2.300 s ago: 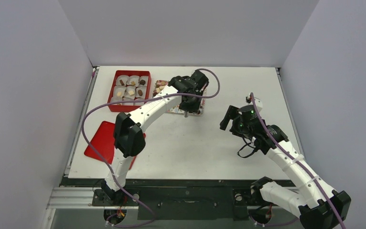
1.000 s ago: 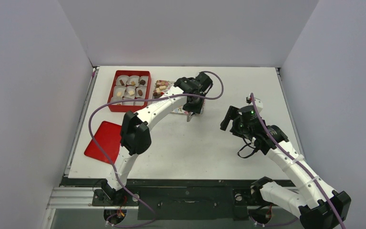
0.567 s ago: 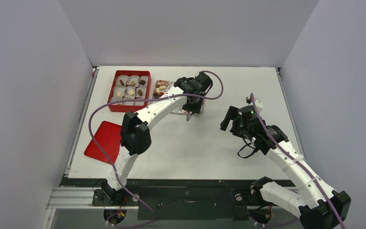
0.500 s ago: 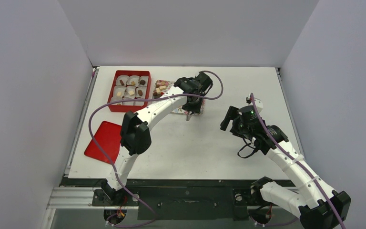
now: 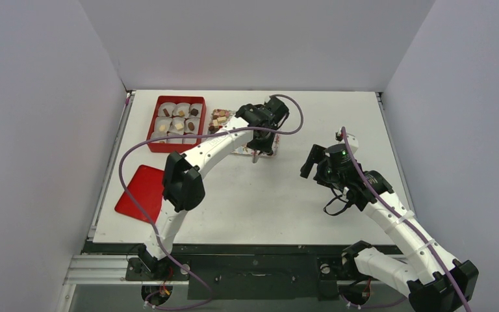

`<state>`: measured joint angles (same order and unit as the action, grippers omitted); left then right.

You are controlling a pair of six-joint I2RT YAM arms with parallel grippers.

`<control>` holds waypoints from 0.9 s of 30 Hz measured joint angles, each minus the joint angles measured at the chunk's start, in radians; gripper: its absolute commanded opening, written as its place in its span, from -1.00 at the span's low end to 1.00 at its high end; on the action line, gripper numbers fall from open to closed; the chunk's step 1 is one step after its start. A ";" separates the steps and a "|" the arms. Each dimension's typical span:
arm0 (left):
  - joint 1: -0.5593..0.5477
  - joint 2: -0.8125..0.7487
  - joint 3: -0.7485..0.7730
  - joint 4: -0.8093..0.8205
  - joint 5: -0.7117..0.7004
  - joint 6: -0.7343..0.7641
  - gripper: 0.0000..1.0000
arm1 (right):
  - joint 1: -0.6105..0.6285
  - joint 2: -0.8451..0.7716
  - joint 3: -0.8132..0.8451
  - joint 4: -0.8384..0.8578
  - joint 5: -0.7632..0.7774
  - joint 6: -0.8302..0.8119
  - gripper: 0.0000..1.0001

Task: Pack the chocolate
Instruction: Pick up the fake chocolate from the plate, then place the fake chocolate in the packing box.

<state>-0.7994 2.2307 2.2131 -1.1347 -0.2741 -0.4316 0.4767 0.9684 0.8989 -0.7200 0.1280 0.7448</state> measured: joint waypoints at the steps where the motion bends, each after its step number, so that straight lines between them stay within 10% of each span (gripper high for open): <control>1: 0.001 -0.004 0.000 0.000 0.000 0.000 -0.40 | 0.000 0.000 0.000 0.000 0.000 0.000 0.77; 27: 0.228 -0.360 -0.141 -0.039 -0.049 0.005 -0.40 | 0.000 0.047 0.000 0.005 -0.016 -0.007 0.77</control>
<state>-0.5713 1.8702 2.0724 -1.1732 -0.3233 -0.4267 0.4763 1.0157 0.8989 -0.7147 0.1120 0.7376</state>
